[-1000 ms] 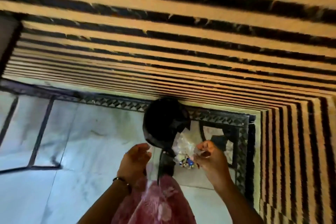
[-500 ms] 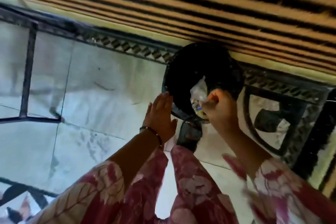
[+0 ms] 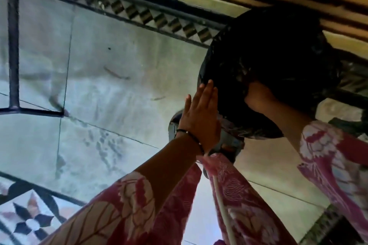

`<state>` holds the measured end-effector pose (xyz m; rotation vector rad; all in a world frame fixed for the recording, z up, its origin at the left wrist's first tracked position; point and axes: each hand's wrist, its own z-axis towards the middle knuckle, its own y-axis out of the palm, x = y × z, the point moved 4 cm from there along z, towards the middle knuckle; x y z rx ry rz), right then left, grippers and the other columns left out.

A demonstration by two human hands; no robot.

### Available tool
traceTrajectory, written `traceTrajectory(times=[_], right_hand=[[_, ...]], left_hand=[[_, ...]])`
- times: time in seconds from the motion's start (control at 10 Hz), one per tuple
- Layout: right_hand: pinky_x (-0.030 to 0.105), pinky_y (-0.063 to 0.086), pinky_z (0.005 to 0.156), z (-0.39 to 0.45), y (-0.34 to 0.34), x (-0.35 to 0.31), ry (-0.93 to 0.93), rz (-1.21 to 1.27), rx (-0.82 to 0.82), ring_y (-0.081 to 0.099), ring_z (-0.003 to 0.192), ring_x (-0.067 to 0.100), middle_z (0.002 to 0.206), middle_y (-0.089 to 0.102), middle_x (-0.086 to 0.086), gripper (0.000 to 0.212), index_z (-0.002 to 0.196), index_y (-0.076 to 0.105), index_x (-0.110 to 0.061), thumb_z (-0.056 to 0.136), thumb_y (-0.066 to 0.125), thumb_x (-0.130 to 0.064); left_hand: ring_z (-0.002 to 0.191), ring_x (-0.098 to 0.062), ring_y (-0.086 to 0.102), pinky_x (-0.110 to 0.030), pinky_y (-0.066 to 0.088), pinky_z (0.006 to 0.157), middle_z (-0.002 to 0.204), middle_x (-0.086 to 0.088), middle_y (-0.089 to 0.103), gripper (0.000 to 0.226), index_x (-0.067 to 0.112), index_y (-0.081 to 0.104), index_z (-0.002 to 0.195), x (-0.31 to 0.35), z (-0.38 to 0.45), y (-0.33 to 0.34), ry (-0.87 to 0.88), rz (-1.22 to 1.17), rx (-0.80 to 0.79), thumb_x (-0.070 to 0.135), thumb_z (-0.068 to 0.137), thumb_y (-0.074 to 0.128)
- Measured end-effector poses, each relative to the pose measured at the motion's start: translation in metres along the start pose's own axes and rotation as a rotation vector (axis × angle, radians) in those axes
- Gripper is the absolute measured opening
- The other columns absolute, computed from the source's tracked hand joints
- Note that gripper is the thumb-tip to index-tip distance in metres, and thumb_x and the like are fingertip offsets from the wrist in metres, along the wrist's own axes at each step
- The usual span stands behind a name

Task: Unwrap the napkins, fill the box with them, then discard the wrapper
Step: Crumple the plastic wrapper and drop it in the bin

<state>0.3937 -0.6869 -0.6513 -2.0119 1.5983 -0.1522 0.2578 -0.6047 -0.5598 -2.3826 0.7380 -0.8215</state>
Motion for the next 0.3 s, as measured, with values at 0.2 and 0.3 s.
traceTrajectory(times=[0.2, 0.3], right_hand=[[0.022, 0.024, 0.106, -0.05, -0.027, -0.013, -0.229, 0.217, 0.125, 0.04, 0.132, 0.031, 0.142, 0.045, 0.013, 0.05, 0.131, 0.049, -0.012, 0.087, 0.041, 0.01], [0.011, 0.026, 0.095, -0.1, -0.039, -0.013, -0.203, 0.259, 0.158, 0.049, 0.125, 0.027, 0.132, 0.056, 0.013, 0.039, 0.123, 0.057, -0.007, 0.091, 0.04, 0.005]], left_hand=[[0.144, -0.02, 0.0, -0.04, 0.005, 0.118, 0.157, -0.005, 0.0, 0.076, 0.013, 0.002, 0.145, 0.011, -0.021, -0.022, -0.033, -0.2, 0.004, 0.016, 0.087, 0.051], [0.144, -0.022, 0.008, -0.042, 0.014, 0.118, 0.156, -0.008, 0.01, 0.073, 0.012, 0.007, 0.145, 0.028, -0.042, -0.045, -0.035, -0.251, 0.019, 0.014, 0.086, 0.051]])
